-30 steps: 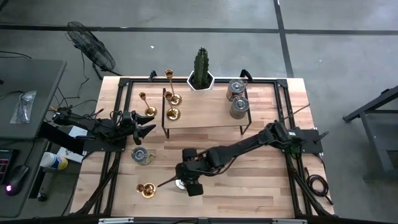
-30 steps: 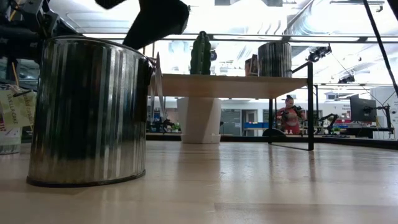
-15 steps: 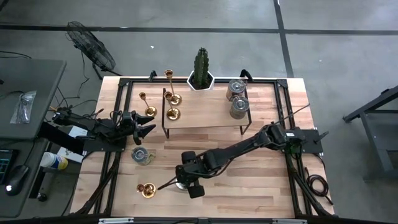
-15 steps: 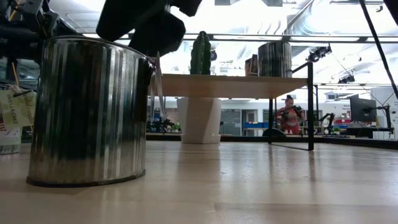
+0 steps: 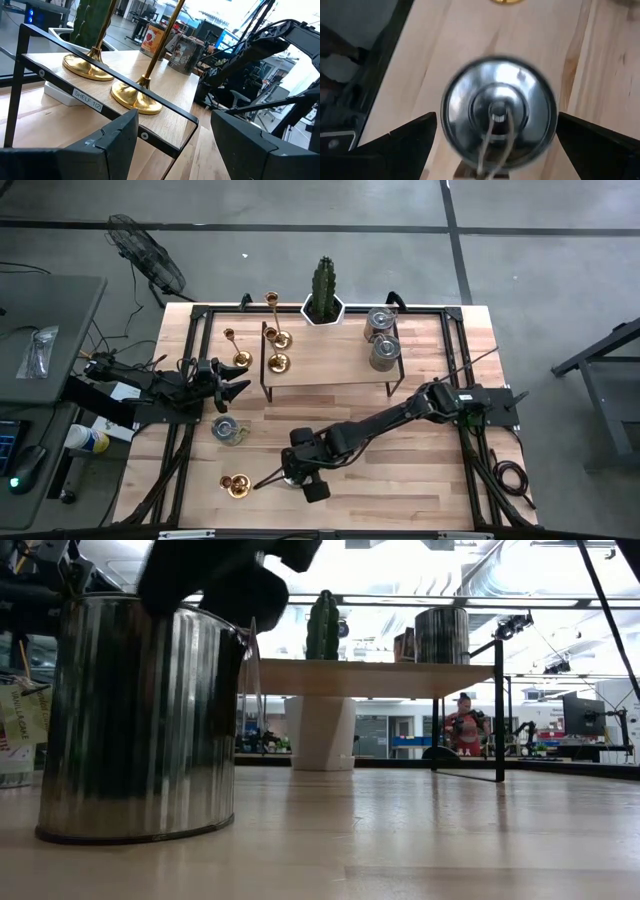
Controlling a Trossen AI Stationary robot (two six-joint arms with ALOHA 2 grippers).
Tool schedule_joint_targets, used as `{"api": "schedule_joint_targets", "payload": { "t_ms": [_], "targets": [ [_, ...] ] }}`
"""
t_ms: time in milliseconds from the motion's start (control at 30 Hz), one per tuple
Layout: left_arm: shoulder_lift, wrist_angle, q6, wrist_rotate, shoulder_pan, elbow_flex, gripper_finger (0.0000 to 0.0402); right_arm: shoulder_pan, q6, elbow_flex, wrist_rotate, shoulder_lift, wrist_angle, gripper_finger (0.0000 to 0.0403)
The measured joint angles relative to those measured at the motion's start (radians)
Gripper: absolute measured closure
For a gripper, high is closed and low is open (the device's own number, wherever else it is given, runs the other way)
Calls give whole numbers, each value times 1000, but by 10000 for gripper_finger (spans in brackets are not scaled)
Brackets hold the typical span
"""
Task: Pick & Place candle stick holders
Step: Put the silver scented candle can on the shelf
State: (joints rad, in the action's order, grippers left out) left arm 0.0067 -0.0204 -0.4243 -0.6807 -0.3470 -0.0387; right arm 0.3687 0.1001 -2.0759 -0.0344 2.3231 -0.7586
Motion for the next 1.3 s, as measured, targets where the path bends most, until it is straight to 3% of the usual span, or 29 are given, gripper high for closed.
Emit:
{"api": "schedule_joint_targets", "payload": {
  "t_ms": [967,1300],
  "targets": [
    [0,0,0,0,0,0,156,8,0,1,-18,71,97,10],
    [0,0,0,0,0,0,156,15,0,1,-8,71,98,49]
  ]
}}
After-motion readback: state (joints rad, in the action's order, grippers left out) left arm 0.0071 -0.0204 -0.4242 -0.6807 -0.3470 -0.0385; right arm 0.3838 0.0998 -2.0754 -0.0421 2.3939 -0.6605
